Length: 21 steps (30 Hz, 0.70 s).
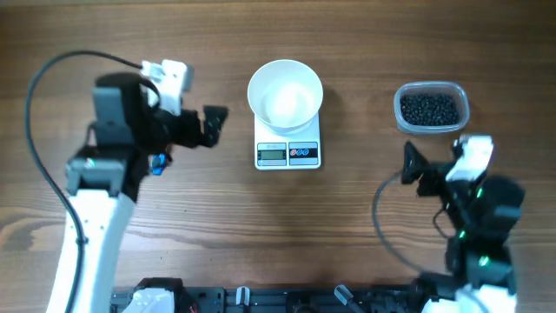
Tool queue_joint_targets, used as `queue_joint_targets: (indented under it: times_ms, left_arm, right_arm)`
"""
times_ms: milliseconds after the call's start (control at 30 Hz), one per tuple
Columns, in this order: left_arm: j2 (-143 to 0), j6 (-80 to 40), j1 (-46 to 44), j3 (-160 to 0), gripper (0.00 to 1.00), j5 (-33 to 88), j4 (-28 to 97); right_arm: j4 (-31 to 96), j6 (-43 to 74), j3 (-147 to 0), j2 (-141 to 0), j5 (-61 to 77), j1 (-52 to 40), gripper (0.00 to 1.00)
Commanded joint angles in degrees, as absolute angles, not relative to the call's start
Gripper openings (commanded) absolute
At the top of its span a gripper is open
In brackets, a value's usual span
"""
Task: Scoop item into bowl and weigh 150g on scale
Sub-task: 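Reach the left gripper to the pink scoop and grasp its blue handle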
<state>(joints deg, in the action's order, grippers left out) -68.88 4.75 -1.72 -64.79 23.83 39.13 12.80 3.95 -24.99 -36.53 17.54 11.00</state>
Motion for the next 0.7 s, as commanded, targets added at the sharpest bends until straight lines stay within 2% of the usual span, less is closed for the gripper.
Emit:
queue_joint_targets:
  times_ms: [0,100,267,367,500,667]
  left_arm:
    - [-71.96,3.99,4.67,-69.47,1.00,31.48,42.06]
    - [-71.96,4.03,8.21,-69.45,1.00,31.46,41.87]
    - [-71.96,3.97,9.43,-69.45,1.00,31.75,43.83]
    - [-71.96,4.01,9.45,-69.45,1.00,31.55,43.90]
    - [-74.37,4.27,9.82,-69.45,1.00,22.44,42.63]
    - [-85.56,7.29,13.17,-69.45,1.00,20.40,41.85]
  right_arm:
    - [21.65,4.49,-40.03,-47.94,20.95,10.79,1.00]
    - [37.54,4.47,-56.34,-59.11,20.93,10.79,1.00]
    - [53.95,4.49,-74.50,-71.55,21.93,10.79,1.00]
    - [53.30,5.23,-76.84,-74.52,26.41,10.79,1.00]
    - [50.24,10.09,-76.77,-76.86,36.56,10.76,1.00]
    - [48.58,9.96,-76.77,-78.94,38.68,10.76,1.00]
